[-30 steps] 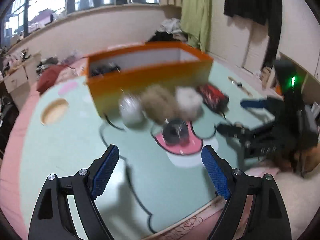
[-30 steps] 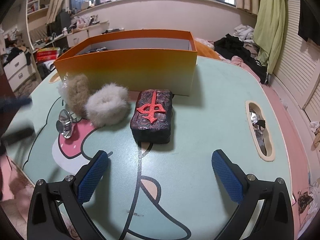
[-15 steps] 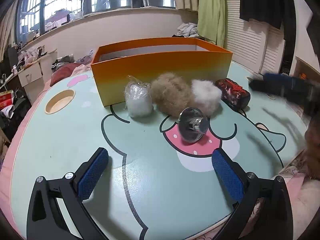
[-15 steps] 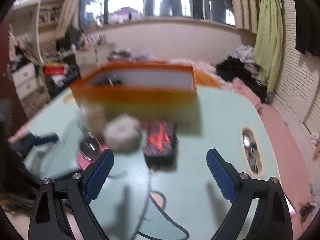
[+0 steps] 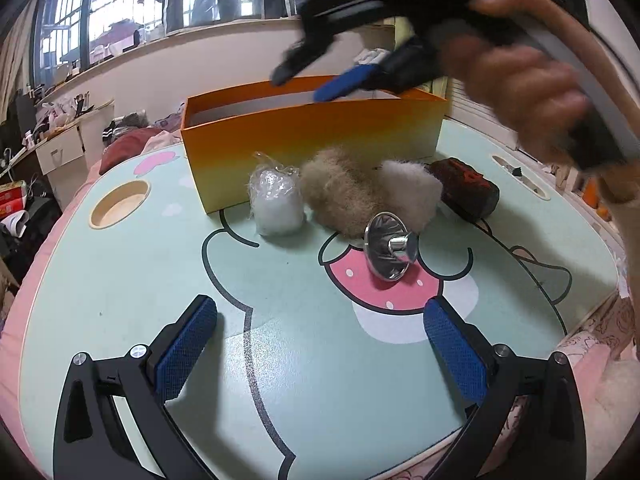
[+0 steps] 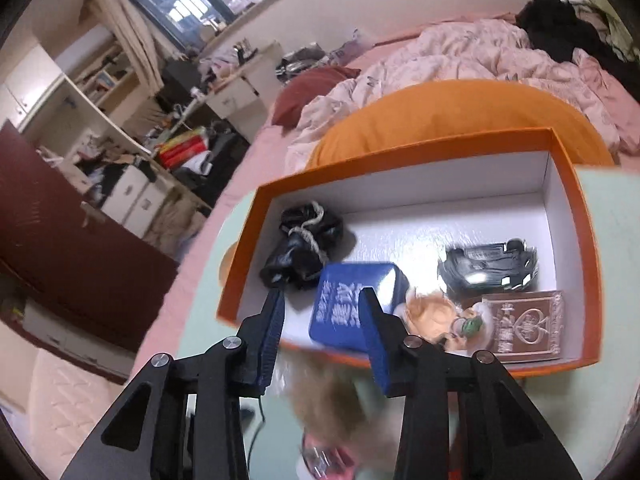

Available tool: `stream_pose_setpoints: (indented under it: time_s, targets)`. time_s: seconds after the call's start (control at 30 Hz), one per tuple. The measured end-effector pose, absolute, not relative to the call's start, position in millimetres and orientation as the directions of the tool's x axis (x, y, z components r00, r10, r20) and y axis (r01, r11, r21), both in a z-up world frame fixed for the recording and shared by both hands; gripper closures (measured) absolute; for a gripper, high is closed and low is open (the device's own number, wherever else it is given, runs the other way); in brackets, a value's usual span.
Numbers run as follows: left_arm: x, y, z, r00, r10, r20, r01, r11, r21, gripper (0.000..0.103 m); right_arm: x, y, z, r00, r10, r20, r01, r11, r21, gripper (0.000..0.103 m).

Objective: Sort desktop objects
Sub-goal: 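Grasp the brown fluffy ball in the box with left tool, place on table, then lift black satin cloth from box to table with right tool while left tool grasps toy car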

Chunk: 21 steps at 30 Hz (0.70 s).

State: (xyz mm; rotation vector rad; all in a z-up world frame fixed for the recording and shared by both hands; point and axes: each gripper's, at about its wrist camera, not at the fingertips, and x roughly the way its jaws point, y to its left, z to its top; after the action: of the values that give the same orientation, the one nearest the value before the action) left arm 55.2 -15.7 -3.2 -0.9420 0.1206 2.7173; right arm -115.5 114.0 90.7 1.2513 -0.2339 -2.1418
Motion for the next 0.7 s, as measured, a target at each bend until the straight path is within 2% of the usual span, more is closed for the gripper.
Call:
stream_pose_setpoints:
  time_s: [0.2, 0.37, 0.4, 0.43, 0.53, 0.7]
  targets:
    - [58, -14, -3, -0.759, 0.217, -0.614, -0.27, -0.963, -0.006, 0.0, -141, 57, 91, -0.285, -0.576, -0.766, 0.48, -0.778, 0.406, 0.062]
    - [58, -14, -3, -0.76, 0.219, -0.612, -0.271, -0.962, -0.007, 0.0, -145, 18, 63, -0.293, -0.405, -0.866, 0.497, -0.838, 0.224, 0.056]
    - [58, -14, -3, -0.76, 0.22, -0.612, -0.272, -0.962, -0.009, 0.0, -147, 17, 56, -0.273, -0.409, -0.871, 0.494, -0.836, 0.237, 0.057]
    - [58, -14, -3, -0.76, 0.221, -0.612, -0.271, -0.962, -0.01, 0.0, -149, 18, 53, -0.274, -0.41, -0.87, 0.494, -0.836, 0.238, 0.072]
    - [58, -15, -4, -0.761, 0.221, -0.61, -0.272, -0.962, -0.009, 0.0, -149, 41, 63, -0.326, -0.486, -0.811, 0.483, -0.823, 0.299, 0.076]
    - [58, -15, -4, -0.76, 0.221, -0.611, -0.272, -0.962, -0.01, 0.0, -113, 120, 132, -0.515, -0.621, -0.592, 0.522, -0.774, 0.358, 0.076]
